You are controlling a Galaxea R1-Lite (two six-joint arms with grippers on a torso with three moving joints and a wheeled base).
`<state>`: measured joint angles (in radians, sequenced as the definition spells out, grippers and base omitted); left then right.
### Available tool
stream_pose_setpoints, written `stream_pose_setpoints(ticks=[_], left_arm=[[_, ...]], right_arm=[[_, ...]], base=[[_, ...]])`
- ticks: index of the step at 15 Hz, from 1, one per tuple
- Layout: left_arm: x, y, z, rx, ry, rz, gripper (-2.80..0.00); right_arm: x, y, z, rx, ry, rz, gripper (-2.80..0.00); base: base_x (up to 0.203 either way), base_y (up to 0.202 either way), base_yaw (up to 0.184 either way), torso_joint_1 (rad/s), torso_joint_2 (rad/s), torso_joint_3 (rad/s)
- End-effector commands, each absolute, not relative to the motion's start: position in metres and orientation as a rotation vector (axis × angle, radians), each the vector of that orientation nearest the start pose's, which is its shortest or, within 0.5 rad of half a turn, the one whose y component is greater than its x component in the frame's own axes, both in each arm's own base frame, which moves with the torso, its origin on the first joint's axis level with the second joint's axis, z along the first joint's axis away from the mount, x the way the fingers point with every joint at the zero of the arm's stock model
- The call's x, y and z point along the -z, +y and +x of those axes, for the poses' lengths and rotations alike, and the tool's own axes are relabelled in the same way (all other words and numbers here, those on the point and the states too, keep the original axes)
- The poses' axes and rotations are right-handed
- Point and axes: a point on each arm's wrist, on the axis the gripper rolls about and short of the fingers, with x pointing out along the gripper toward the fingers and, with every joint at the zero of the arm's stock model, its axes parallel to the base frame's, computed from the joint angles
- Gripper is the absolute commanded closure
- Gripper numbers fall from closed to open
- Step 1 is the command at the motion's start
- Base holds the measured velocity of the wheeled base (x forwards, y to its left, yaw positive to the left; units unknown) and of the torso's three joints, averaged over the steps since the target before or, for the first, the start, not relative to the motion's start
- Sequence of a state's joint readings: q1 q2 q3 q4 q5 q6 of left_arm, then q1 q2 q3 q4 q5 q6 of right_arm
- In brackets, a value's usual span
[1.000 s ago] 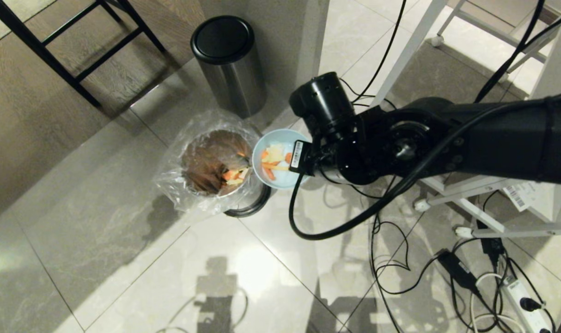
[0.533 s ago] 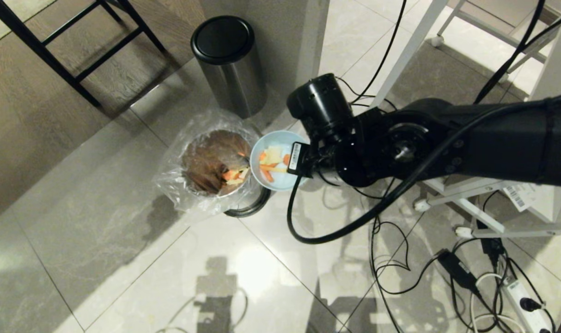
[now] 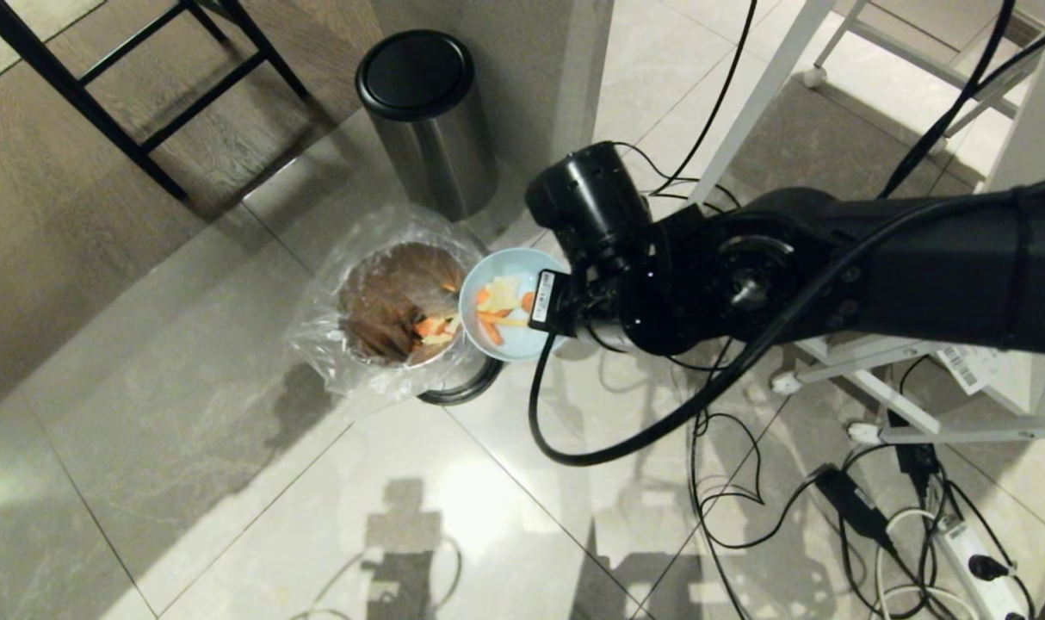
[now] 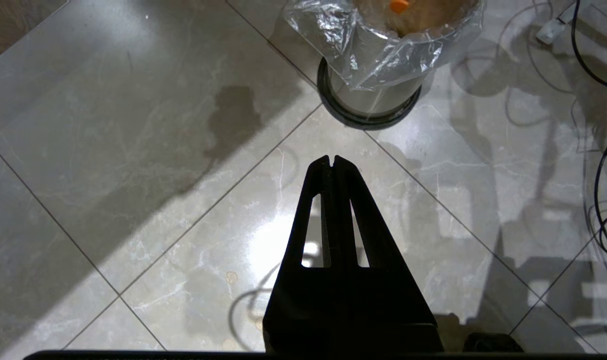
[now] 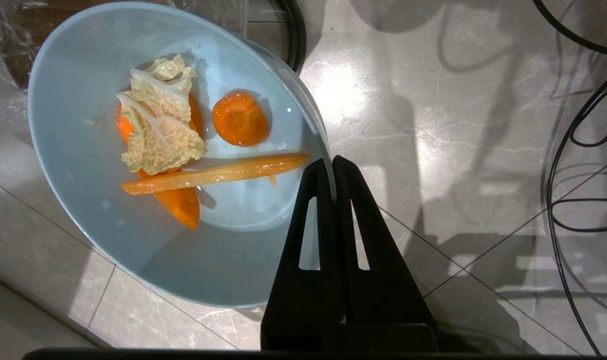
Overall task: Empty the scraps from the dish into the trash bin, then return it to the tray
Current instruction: Pour the leftover food from the bowl into the trash can
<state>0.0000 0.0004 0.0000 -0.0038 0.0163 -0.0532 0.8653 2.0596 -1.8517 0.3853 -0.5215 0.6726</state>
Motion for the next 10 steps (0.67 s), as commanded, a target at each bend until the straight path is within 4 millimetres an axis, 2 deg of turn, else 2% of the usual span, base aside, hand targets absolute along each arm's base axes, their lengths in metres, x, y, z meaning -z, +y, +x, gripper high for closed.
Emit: stream_pose_setpoints(ticks=[1, 10], left_arm=[[-0.0760, 0.0004, -0.0227, -0.017, -0.004, -0.054, 0.00], [-0.0760, 0.0004, -0.0227, -0.017, -0.004, -0.054, 0.00]], right_arm=[[-0.2473, 0.3057, 0.2728, -0.164, 0.541, 0.275, 0.00], [-0.2475, 0.3091, 0.2674, -0.178, 0.545, 0.269, 0.00]], base=[[0.066, 0.000, 0.003, -0.005, 0.00, 0.005], [0.182, 0.000, 0.001, 0.002, 0.00, 0.002]])
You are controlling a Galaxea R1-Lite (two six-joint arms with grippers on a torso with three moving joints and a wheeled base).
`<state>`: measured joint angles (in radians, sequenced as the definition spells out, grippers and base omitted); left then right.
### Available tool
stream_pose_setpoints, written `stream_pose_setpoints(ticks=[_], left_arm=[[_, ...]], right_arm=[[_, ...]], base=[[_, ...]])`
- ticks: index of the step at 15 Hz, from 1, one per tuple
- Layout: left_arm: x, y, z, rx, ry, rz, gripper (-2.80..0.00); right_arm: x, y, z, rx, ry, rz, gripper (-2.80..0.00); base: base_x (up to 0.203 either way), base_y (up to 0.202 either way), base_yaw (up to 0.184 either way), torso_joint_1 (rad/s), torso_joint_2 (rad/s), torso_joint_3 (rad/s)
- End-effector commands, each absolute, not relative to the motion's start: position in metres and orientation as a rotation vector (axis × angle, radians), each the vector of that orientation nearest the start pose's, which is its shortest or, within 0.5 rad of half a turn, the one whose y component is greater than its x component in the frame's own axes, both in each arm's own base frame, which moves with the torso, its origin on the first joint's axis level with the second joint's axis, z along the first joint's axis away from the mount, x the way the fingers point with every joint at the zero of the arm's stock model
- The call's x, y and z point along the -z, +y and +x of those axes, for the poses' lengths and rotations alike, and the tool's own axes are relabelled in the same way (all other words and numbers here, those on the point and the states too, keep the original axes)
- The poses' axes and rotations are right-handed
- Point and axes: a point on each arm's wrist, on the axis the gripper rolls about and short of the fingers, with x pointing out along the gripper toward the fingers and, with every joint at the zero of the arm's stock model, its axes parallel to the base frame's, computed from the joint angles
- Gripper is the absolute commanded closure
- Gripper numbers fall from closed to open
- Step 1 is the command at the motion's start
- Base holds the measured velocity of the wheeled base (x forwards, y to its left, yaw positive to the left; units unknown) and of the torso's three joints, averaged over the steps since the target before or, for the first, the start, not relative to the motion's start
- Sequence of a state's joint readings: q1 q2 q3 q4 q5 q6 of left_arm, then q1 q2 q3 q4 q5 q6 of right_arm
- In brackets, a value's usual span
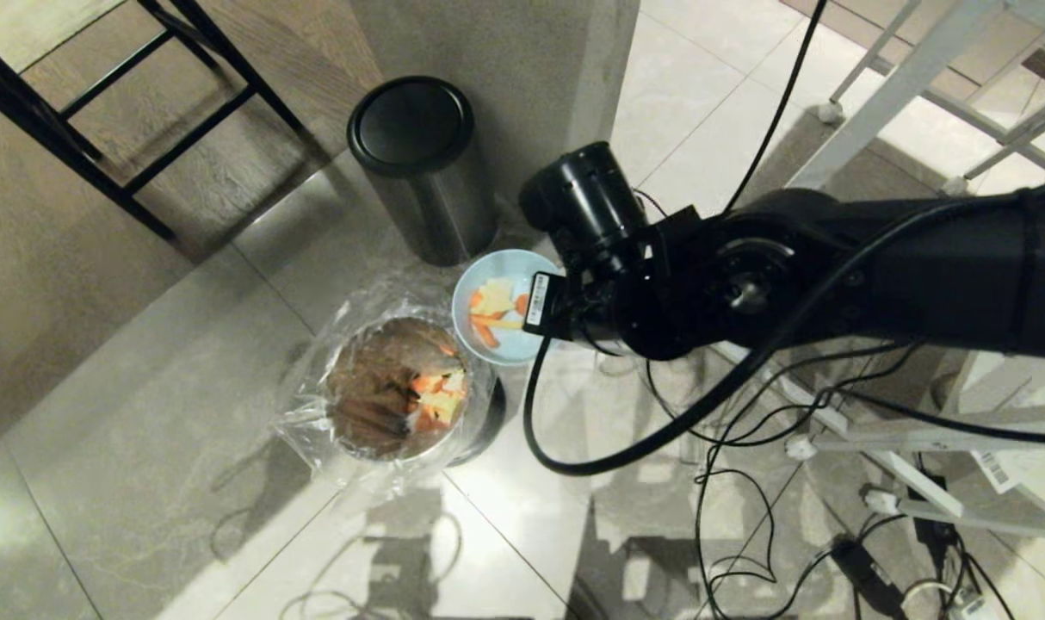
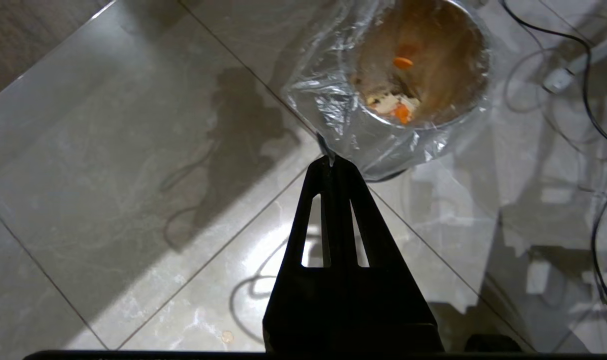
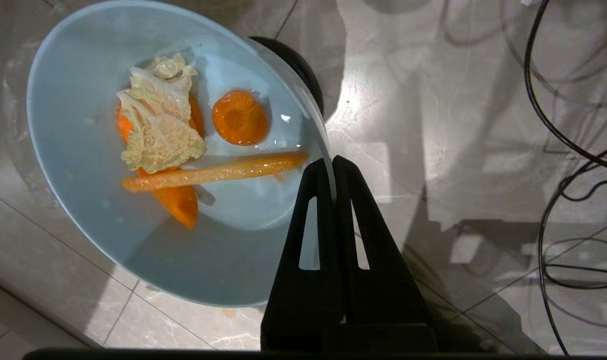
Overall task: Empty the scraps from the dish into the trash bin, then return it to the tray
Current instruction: Pour the leftover food from the bowl into the trash can
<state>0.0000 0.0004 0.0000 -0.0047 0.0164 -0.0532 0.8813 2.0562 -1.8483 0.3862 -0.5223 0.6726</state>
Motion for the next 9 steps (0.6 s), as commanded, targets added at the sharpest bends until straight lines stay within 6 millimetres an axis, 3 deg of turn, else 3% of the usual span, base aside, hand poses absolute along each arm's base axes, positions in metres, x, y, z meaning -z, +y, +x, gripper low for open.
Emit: stream_pose_setpoints(ticks=[1, 9], left_arm=[[-0.0760, 0.0004, -0.0227, -0.017, -0.004, -0.054, 0.00], [-0.0760, 0.0004, -0.0227, -0.017, -0.004, -0.054, 0.00]], right_arm=[[-0.2486, 0.3085, 0.2668, -0.177, 0.544, 0.270, 0.00], [-0.2484, 0.3118, 0.2580, -0.188, 0.564, 0.261, 0.00]], base=[[0.000, 0.000, 0.000, 0.000, 0.00, 0.000], [0.000, 0.000, 0.000, 0.000, 0.00, 0.000]])
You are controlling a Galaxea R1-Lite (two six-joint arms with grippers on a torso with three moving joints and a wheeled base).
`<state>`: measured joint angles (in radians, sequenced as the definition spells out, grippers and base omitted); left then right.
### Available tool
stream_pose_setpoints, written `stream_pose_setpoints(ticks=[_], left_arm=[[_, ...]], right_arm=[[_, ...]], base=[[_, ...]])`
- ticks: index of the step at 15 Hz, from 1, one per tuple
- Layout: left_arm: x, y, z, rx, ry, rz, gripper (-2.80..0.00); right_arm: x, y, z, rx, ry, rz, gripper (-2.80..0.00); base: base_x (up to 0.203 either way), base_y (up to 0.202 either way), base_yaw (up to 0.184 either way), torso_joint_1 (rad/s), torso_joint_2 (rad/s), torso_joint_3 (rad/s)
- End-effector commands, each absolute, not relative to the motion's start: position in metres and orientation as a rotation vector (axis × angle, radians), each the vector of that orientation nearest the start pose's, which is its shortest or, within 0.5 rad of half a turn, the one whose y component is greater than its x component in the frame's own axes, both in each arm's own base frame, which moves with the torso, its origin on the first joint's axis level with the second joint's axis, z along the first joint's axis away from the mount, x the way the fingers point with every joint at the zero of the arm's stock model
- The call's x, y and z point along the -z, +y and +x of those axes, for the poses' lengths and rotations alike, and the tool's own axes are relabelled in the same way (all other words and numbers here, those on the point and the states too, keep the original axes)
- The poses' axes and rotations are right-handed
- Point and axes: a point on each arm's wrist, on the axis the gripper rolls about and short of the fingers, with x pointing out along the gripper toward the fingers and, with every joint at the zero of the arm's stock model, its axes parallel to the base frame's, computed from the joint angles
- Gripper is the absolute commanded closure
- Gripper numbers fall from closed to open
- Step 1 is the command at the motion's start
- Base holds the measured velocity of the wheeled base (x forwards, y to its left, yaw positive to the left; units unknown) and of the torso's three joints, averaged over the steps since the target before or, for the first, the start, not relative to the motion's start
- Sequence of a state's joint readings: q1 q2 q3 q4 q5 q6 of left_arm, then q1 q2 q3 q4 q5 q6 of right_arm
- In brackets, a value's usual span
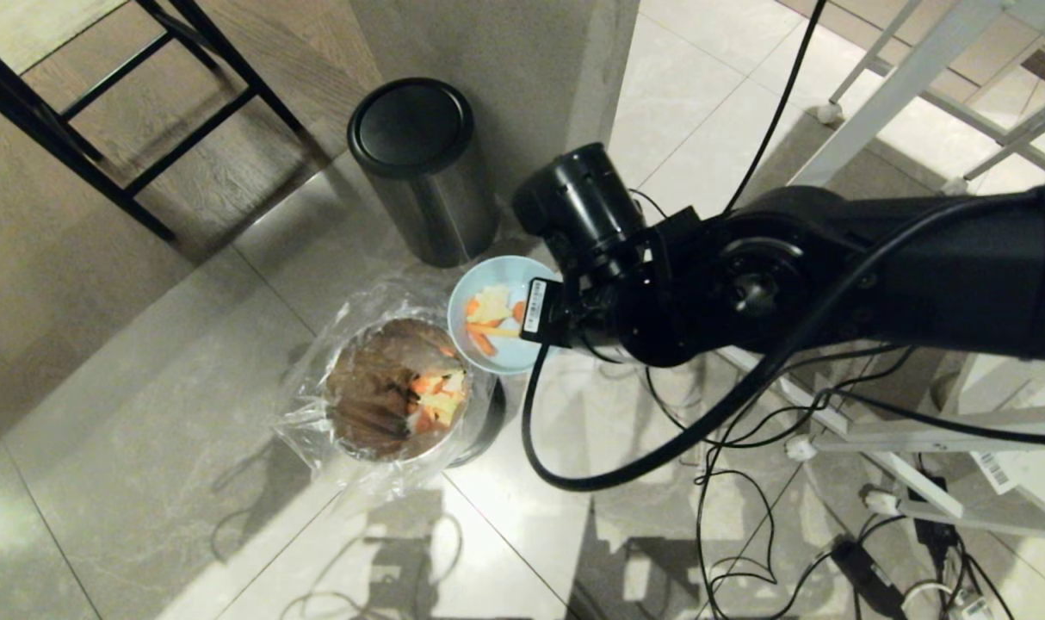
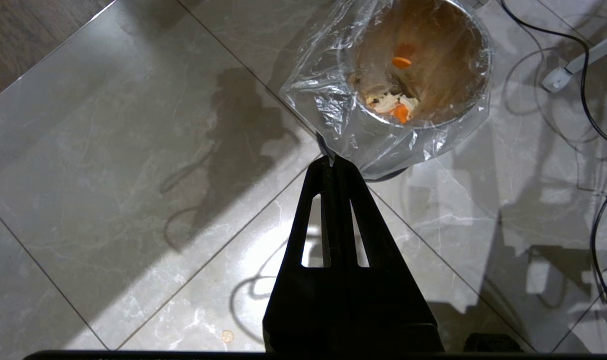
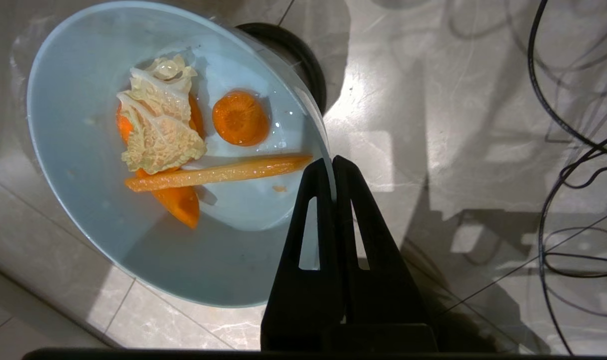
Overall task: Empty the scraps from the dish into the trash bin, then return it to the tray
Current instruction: Pour the leftover food from the bowl into the trash can
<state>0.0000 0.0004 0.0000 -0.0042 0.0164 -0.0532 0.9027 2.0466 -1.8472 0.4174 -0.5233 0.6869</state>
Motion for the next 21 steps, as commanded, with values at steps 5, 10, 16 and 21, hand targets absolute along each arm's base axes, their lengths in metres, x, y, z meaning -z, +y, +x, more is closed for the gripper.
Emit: stream_pose_setpoints(ticks=[5, 10, 16, 21], left_arm=[[-0.076, 0.000, -0.023, -0.015, -0.003, -0.054, 0.00], [-0.076, 0.000, -0.023, -0.017, -0.004, -0.054, 0.00], [-0.076, 0.000, -0.023, -0.017, -0.004, -0.054, 0.00], [-0.076, 0.000, -0.023, -0.017, -0.004, -0.054, 0.00]], right_arm=[[-0.246, 0.321, 0.247, -0.207, 0.579, 0.272, 0.00], [-0.240, 0.318, 0.242, -0.200, 0.596, 0.256, 0.00], [-0.239, 0.323, 0.238, -0.213, 0.599, 0.250, 0.00], [-0.236, 0.323, 0.239, -0.211, 0.603, 0.246, 0.00]], base=[[0.000, 0.000, 0.000, 0.000, 0.00, 0.000], [0.000, 0.000, 0.000, 0.000, 0.00, 0.000], [0.000, 0.000, 0.000, 0.000, 0.00, 0.000], [0.000, 0.000, 0.000, 0.000, 0.00, 0.000]])
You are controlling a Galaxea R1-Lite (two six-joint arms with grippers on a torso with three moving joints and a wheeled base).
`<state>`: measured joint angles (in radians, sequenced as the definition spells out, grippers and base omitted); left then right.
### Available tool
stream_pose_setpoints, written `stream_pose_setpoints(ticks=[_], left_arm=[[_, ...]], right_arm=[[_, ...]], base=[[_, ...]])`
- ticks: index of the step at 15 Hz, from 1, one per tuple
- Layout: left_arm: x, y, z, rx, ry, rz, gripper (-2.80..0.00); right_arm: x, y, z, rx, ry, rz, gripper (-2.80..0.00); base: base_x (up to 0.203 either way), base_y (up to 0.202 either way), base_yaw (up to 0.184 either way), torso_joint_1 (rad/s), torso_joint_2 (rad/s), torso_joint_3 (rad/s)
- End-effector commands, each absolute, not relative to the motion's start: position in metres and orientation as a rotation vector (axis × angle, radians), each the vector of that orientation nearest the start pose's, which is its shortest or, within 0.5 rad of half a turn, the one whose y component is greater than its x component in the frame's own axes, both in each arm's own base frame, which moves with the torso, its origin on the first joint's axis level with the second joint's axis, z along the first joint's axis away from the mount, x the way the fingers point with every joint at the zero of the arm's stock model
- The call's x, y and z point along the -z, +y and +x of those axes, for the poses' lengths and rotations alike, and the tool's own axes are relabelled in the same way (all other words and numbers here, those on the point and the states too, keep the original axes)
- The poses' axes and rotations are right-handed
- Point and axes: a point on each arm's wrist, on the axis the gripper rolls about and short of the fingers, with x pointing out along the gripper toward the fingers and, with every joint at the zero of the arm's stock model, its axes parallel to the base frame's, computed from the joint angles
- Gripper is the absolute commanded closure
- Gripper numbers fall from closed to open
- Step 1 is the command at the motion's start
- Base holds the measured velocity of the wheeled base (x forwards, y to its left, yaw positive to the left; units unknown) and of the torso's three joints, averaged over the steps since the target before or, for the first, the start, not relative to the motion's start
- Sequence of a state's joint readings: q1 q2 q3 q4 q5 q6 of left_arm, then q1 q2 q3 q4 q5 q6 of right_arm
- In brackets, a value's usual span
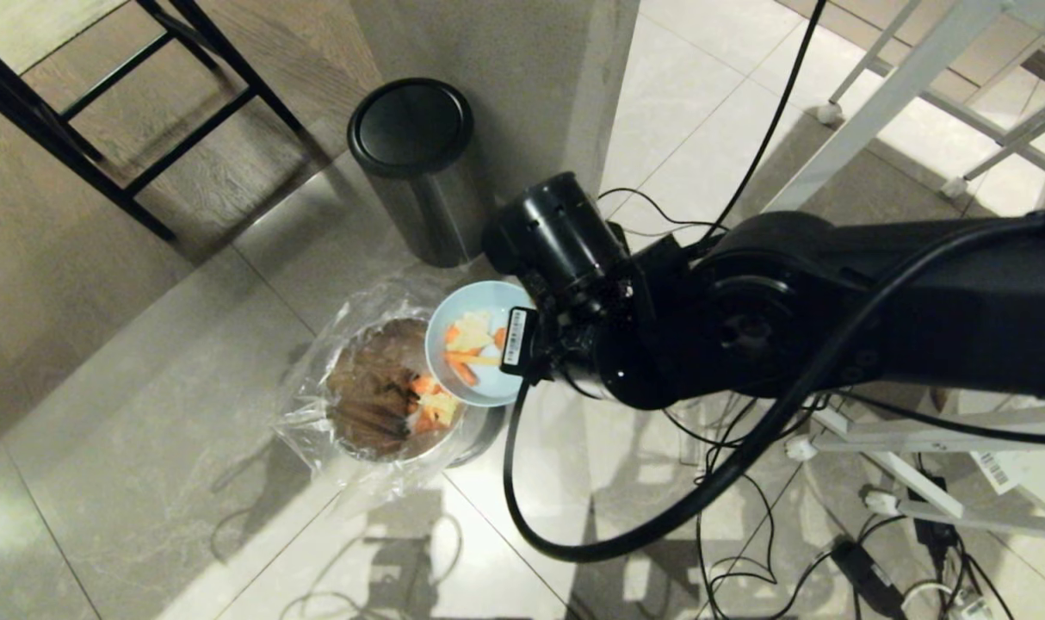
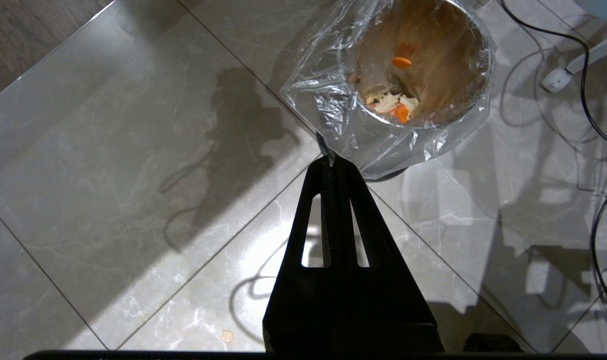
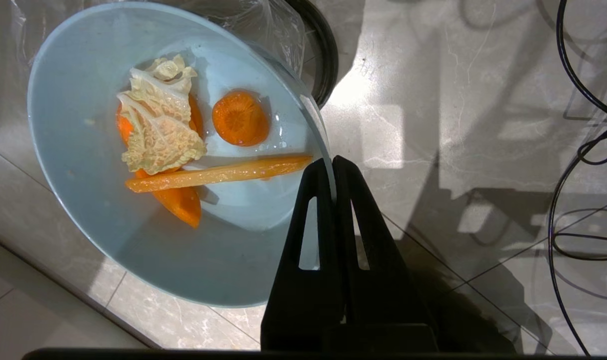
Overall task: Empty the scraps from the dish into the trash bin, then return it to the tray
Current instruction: Pour the leftover food from the bowl into the trash can
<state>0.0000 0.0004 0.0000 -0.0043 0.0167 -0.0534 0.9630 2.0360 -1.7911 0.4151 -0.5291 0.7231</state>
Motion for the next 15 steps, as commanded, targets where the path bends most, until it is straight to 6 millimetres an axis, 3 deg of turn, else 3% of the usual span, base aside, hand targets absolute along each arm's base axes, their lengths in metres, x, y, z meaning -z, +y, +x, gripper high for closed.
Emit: stream_pose_setpoints(ticks=[1, 9, 15], left_arm=[[-0.0760, 0.0004, -0.0227, -0.017, -0.004, -0.054, 0.00], [-0.0760, 0.0004, -0.0227, -0.017, -0.004, -0.054, 0.00], [-0.0760, 0.0004, -0.0227, -0.017, -0.004, -0.054, 0.00]], right_arm=[[-0.2351, 0.3246, 0.2382, -0.213, 0.606, 0.243, 0.00], [-0.2330, 0.3264, 0.2377, -0.216, 0.610, 0.239, 0.00], [-0.2316, 0.3269, 0.2381, -0.215, 0.613, 0.236, 0.00]], base=[[0.000, 0.000, 0.000, 0.000, 0.00, 0.000], [0.001, -0.002, 0.008, 0.000, 0.00, 0.000], [0.001, -0.009, 0.182, -0.003, 0.00, 0.003]])
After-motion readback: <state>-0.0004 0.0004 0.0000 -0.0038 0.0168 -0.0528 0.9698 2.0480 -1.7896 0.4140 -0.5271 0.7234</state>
